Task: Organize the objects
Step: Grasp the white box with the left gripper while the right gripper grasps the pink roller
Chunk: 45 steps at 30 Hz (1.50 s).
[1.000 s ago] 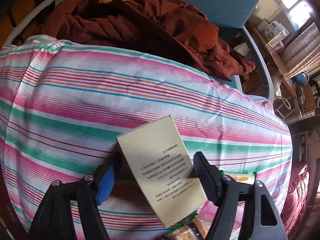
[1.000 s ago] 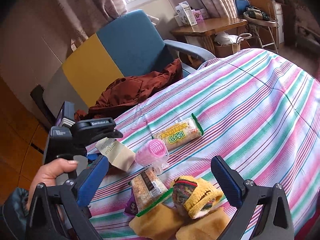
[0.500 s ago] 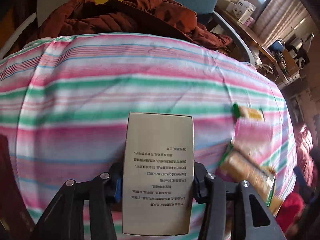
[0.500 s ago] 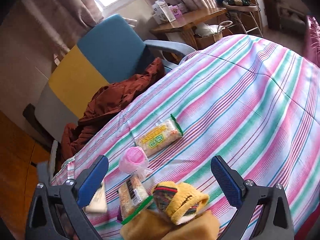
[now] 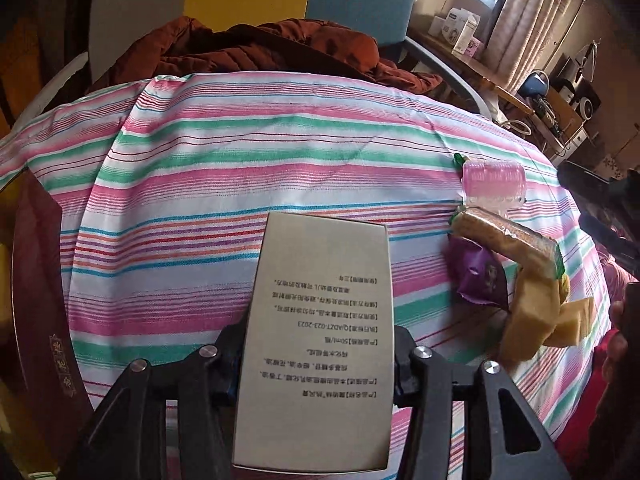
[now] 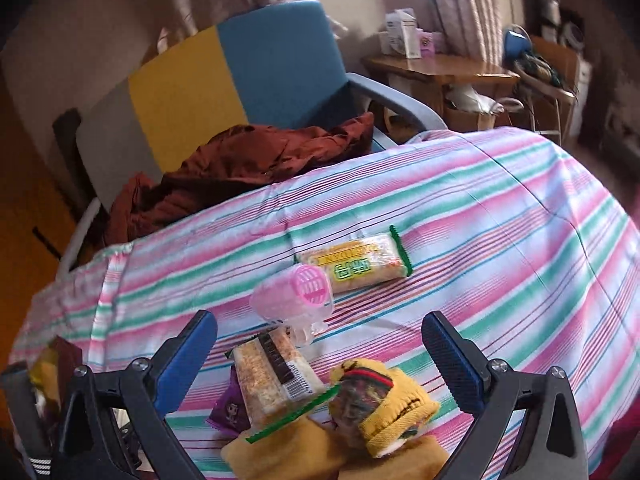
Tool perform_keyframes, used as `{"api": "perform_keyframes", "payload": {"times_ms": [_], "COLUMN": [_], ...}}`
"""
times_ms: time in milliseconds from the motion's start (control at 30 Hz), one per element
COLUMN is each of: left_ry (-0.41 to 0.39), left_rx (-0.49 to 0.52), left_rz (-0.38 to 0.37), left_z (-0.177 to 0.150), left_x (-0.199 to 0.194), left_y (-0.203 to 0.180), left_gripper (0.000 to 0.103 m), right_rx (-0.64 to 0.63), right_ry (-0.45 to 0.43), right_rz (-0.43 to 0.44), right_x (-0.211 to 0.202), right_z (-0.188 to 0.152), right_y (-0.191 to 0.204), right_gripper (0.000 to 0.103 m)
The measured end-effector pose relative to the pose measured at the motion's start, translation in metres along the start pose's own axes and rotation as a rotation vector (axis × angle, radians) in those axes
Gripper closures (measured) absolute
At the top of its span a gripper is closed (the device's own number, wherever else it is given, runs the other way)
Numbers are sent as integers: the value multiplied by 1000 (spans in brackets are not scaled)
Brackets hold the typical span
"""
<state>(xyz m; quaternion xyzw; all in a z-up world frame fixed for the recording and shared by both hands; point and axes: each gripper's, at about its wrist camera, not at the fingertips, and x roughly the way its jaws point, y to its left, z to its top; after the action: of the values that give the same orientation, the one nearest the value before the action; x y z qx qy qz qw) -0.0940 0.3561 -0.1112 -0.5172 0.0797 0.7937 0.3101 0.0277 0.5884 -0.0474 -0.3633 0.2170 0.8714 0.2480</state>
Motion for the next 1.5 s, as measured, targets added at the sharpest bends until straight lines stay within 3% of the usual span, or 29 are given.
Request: {"api": "perform_keyframes", "payload": {"times_ms": [200,267,467,567,600,767,1067,1200,1467,1500], "left_ry": [-10,-15,-32,-38,-40,-55,-70,-77,-84,-84], "left_rx": [-3,7,17,6,4,7,21,35,43,43], "left_rz": [-29,-27,-34,-43,-44,-35,-34,-23,-19,-19], "left_z": [-3,-6,-9,-9,-9,-12,-14,-16,-17,-17], "left_x": [-1,-2,-2,-2,-2,-2,-2,-2,-2,-2], "left_y": [6,5,5,6,6,5,6,4,3,3], "left_gripper": [51,51,51,51,51,50,50,50,50,50], "right_rx": [-65,-105,-217,-262,-267,-240,-171,-180,-81,-76], "right_ry": [24,68,135,131,134,162,132,132,214,205], "right_rz": [-9,-26,-136,-185,-186,-161,-79,-44,130,111], "right_x": [9,21,60,73,76,90,82,79,83,82], "right_z": [7,14,15,12,11,8,15,15,15,15], "right_y": [20,29,53,58,58,50,39,41,24,22], "right_gripper": [0,0,0,7,13,41,63,65,64,54]}}
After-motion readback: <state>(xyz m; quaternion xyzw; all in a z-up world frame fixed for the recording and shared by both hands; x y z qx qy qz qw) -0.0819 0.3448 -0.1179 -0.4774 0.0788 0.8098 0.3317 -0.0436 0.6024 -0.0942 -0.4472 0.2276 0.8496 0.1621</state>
